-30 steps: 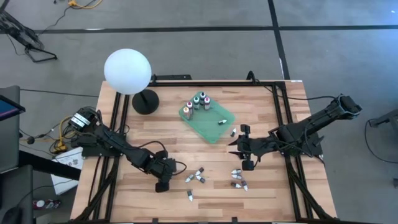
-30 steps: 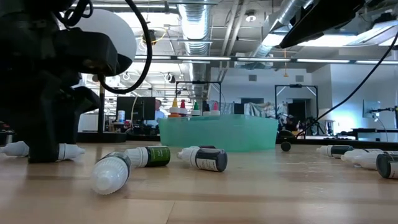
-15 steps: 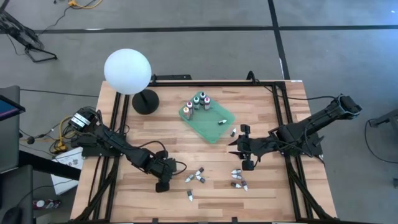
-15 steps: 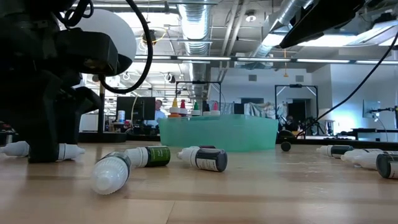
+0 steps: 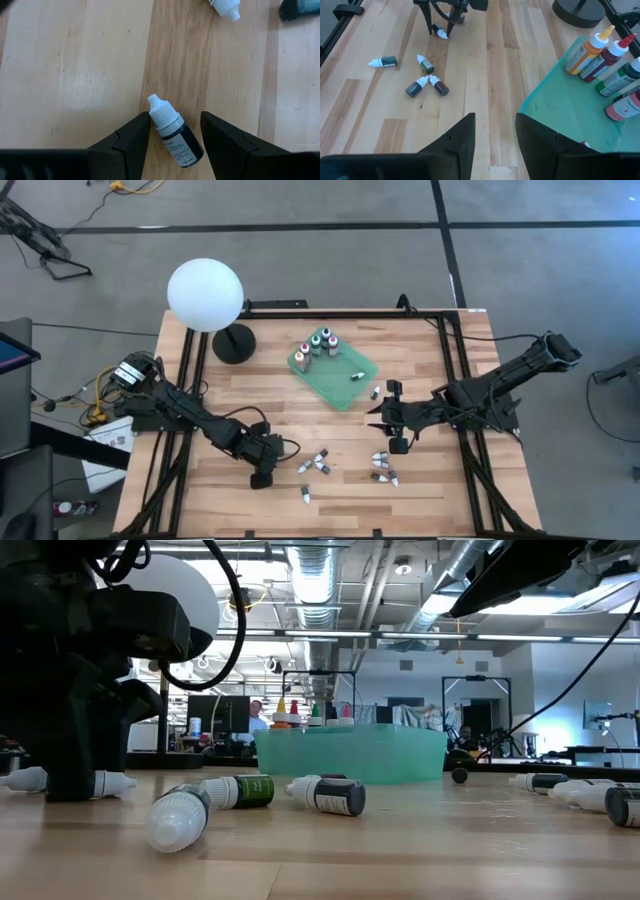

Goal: Pick & Place food coloring
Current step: Put the small black food coloring bottle into the green bin

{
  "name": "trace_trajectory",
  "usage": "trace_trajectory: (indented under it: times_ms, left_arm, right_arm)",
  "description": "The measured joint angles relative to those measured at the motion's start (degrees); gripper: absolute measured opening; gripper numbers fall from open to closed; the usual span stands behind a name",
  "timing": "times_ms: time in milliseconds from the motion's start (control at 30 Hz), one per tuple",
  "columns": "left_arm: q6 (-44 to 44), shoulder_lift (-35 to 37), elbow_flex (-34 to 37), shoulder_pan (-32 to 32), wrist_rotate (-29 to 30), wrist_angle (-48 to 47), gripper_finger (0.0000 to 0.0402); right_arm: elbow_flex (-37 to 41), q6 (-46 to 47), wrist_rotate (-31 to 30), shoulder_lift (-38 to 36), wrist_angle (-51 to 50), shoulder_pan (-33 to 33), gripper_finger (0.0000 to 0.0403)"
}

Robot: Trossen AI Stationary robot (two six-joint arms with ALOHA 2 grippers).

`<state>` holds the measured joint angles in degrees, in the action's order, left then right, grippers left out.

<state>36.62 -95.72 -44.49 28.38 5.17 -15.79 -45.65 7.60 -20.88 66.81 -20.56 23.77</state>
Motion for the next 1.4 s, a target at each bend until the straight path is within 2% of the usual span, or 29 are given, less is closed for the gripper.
trace_trajectory:
  times_ms: [533, 867, 1400]
  left_arm:
    - [-0.7, -0.1, 0.0, 0.1, 2.4, 1.5, 0.0173]
    - [-0.5, 0.0, 0.0, -0.1, 0.5, 1.2, 0.0173]
    - [1.8, 0.1, -0.2, 0.2, -6.1, -2.0, 0.0173]
  right_arm:
    - [0.0, 0.0, 0.0, 0.0, 0.0, 0.0, 0.0134]
    - [0.0, 0.0, 0.0, 0.0, 0.0, 0.0, 0.0133]
    - [0.0, 0.0, 0.0, 0.0, 0.0, 0.0, 0.0134]
